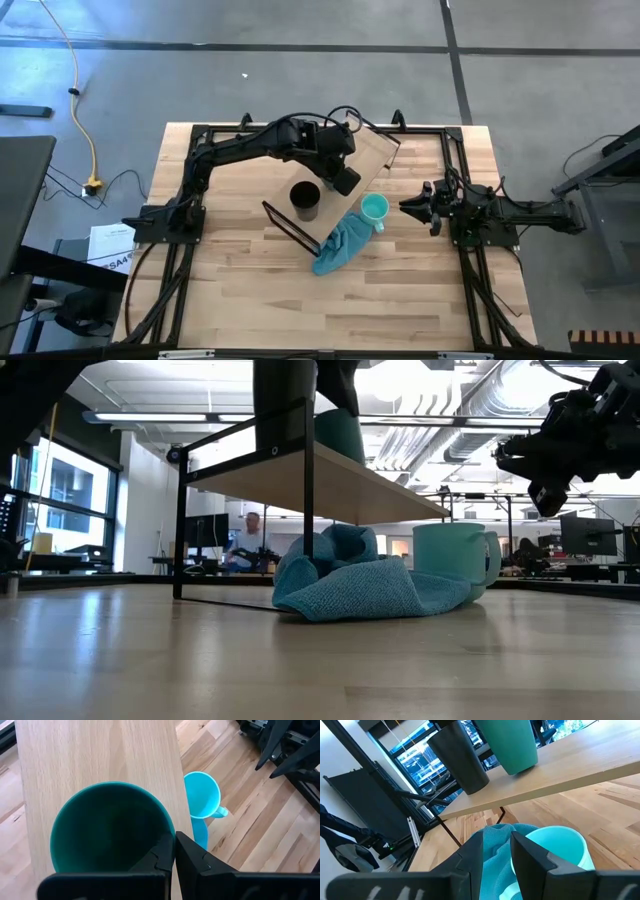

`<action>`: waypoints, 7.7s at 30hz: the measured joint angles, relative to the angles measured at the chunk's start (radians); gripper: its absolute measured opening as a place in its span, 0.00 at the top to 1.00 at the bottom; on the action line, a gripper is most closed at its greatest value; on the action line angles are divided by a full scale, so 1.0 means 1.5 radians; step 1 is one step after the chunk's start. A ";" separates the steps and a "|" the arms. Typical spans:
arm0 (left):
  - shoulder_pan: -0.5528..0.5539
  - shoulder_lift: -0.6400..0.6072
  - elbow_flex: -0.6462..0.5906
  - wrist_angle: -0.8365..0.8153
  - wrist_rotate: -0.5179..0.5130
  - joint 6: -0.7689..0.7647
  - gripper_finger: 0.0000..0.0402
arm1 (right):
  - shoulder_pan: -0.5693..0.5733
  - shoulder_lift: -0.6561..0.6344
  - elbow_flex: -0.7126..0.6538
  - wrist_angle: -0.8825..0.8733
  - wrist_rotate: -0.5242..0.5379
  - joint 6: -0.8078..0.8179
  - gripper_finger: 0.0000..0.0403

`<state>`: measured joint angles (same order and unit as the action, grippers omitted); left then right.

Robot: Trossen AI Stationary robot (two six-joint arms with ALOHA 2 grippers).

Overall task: Stack small to large cups/mugs on shelf
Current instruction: Put the green cup on the shelf

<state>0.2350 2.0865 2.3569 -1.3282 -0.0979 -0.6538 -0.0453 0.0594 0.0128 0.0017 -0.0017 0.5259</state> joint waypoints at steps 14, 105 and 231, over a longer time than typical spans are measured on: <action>0.000 0.000 0.000 -0.003 0.029 -0.006 1.00 | 0.000 0.000 0.000 0.000 -0.001 -0.006 0.78; 0.000 0.000 -0.001 0.001 0.088 0.037 0.89 | 0.000 0.000 0.000 0.000 -0.001 -0.025 0.78; 0.037 0.000 -0.058 0.137 0.081 0.101 0.68 | 0.000 0.000 0.000 -0.001 -0.001 -0.015 0.78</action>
<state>0.2911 2.0869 2.2700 -1.1233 0.0243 -0.5018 -0.0453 0.0597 0.0128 0.0010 -0.0032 0.5033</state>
